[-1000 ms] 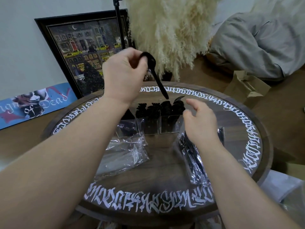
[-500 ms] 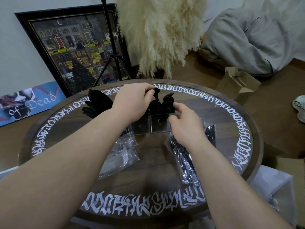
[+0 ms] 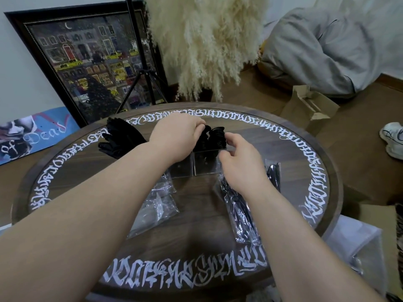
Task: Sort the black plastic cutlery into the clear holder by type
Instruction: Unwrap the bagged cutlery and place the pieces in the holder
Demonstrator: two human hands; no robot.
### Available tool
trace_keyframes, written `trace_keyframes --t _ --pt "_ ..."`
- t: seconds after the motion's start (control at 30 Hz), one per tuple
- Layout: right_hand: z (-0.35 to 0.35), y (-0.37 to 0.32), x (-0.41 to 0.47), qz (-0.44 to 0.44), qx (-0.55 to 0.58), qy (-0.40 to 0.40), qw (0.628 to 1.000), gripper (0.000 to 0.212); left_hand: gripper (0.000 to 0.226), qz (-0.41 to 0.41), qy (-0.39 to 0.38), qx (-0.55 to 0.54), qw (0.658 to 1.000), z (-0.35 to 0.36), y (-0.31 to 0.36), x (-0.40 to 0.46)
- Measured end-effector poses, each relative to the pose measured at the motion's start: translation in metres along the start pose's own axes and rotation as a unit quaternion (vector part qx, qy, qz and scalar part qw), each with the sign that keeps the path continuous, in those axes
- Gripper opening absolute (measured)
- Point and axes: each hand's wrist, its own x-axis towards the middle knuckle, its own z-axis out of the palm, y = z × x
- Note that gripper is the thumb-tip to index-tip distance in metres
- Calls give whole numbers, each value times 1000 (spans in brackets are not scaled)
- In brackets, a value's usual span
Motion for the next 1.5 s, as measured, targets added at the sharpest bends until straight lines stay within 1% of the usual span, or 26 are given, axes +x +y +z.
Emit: trace_keyframes --t 0.13,0.23,0.3,0.33,0.4,0.47,0.53,0.63,0.77,0.87,0.9,0.97,1.07,1.13,1.17,1.23,1.3,1.4,1.5 --pt "-1 2 0 0 -2 -3 1000 49 28 -1 63 -3 998 -4 -3 -1" --pt "-1 2 0 -1 -5 -6 1000 50 27 37 117 -9 992 -9 -7 -2" --pt "-1 2 1 1 -6 -8 1000 50 27 58 129 -1 990 -12 -8 -3" --pt "-1 2 1 1 -7 -7 1000 50 28 60 112 14 992 -12 -8 -3" --pt "-1 3 2 2 -7 -5 1000 49 30 47 53 50 996 -8 -7 -3" --pt "0 3 1 0 -10 -4 1000 49 31 22 13 42 999 -2 -7 -6" --pt "0 4 2 -2 -13 -3 1000 48 34 9 2 18 1000 2 -6 -8" --pt "-1 5 2 -8 -9 -1 1000 48 36 8 2 18 1000 3 -3 -10" --pt "-5 7 1 -18 -5 -3 1000 48 33 20 66 -10 998 0 3 -20" --pt "-12 11 -1 -25 -12 -3 1000 52 30 81 146 -44 985 0 15 -34" --pt "-15 14 -3 -25 -20 -1 999 52 30 104 161 -49 980 2 21 -39" --pt "-25 22 -6 -20 -40 5 999 52 31 136 162 -56 976 9 33 -49" --pt "-41 39 -14 -3 -48 14 999 50 33 156 124 -65 978 28 52 -62" --pt "-52 52 -19 13 -59 15 998 49 33 136 60 -66 987 43 62 -69" --pt "-57 59 -22 20 -71 15 997 47 36 119 18 -63 991 51 66 -72" --pt "-68 73 -27 35 -96 11 995 43 50 91 -56 -54 993 68 72 -79" --pt "-76 87 -30 59 -127 -9 990 40 63 78 -108 -46 990 79 78 -85" --pt "-81 103 -30 106 -160 -61 980 44 77 65 -149 -31 986 92 86 -91" --pt "-78 109 -30 112 -165 -96 975 36 83 50 -154 -28 986 98 89 -94"
